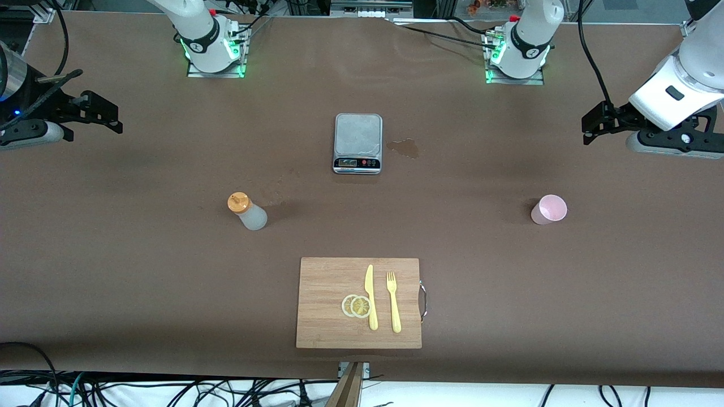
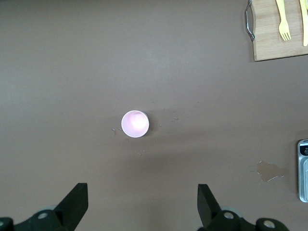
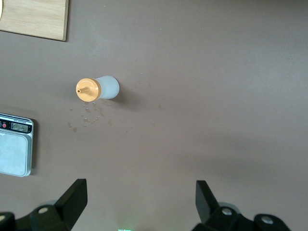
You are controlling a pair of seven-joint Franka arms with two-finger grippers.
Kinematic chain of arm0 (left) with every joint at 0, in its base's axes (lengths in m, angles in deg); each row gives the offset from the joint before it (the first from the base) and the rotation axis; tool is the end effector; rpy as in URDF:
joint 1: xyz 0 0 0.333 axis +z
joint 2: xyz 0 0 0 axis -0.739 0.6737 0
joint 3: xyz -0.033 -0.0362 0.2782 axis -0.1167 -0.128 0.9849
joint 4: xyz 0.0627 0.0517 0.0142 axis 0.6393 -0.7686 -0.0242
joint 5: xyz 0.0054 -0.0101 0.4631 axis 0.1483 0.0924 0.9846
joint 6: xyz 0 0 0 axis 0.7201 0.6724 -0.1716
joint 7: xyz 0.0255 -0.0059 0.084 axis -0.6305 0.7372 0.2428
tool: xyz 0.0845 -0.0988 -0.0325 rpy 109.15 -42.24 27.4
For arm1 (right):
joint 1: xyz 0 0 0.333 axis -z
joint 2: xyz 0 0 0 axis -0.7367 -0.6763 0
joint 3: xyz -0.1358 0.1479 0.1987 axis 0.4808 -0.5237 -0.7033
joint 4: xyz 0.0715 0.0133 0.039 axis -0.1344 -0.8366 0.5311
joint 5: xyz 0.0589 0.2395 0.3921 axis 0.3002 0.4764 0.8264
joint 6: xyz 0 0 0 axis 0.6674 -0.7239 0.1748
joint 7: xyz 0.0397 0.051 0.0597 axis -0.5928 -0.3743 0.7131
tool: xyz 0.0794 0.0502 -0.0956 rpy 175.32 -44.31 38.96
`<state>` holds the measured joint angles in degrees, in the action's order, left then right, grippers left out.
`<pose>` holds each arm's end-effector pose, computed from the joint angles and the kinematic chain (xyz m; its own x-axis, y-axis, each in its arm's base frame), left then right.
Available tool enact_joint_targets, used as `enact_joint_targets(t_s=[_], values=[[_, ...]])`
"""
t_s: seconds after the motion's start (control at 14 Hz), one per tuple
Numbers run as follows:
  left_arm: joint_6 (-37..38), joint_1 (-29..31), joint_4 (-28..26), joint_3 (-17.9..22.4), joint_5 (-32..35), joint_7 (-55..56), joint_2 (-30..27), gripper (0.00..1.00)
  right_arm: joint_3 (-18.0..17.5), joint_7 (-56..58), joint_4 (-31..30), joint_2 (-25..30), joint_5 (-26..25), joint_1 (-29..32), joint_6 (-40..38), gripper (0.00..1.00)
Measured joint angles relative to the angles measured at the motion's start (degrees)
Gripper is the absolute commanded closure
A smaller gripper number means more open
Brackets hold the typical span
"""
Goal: Add sauce to pink cup with both arms
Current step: 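Move the left gripper down toward the pink cup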
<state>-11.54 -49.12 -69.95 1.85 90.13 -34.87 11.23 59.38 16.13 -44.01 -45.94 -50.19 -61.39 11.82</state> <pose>0.6250 -0.0759 0.5512 0.9931 -0.1135 -0.0312 -0.1150 -0.9920 -0.0529 0.6230 0.0376 0.5485 0.9854 0.1637 -0.0468 0.1617 -0.9859 -0.0438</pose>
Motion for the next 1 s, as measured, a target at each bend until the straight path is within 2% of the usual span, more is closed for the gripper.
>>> enact_joint_targets(t_s=[1.0], values=[[0.3,0.0,0.0,-0.1,0.0,0.0,1.0,0.00,0.0,0.0,0.0,0.0,0.0,0.0,-0.1,0.00]])
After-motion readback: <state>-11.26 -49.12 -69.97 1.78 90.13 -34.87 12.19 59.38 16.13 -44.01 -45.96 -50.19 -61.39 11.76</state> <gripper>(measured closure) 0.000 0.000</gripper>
